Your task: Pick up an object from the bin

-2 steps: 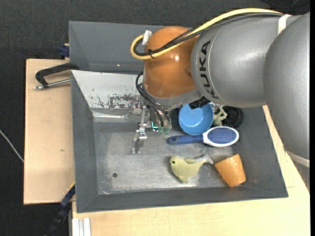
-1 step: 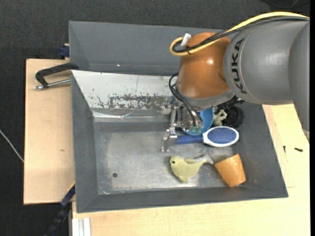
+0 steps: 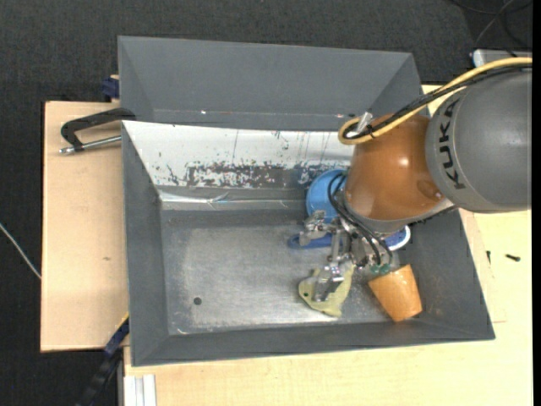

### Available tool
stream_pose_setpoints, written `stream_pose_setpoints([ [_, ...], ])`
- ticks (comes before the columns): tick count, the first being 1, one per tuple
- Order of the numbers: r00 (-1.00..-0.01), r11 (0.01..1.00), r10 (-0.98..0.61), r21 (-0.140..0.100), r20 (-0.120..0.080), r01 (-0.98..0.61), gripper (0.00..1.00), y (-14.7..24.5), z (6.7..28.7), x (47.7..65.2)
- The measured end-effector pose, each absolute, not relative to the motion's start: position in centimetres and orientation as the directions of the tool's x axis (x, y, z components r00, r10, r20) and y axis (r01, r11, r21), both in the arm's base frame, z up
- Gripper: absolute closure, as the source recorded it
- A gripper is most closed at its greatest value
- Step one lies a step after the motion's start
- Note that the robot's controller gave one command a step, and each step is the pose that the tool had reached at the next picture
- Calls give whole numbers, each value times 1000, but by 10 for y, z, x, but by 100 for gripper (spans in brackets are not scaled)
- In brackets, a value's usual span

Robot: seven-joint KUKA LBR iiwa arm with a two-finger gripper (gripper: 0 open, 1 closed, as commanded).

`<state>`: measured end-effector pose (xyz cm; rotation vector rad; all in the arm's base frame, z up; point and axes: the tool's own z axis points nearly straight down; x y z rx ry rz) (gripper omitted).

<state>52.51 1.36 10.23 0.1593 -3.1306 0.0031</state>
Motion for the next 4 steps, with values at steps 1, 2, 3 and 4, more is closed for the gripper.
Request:
stream_pose_setpoints([
  [1,-864,864,-503,1,2,-503,0,-28,74,517],
  [2,-864,864,-504,0,-4,-504,100,-26,76,519],
  [3,-858,858,-513,-8,-13,-513,100,-41,239,539],
  [4,-707,707,-707,1,1,-707,100,-104,179,545],
])
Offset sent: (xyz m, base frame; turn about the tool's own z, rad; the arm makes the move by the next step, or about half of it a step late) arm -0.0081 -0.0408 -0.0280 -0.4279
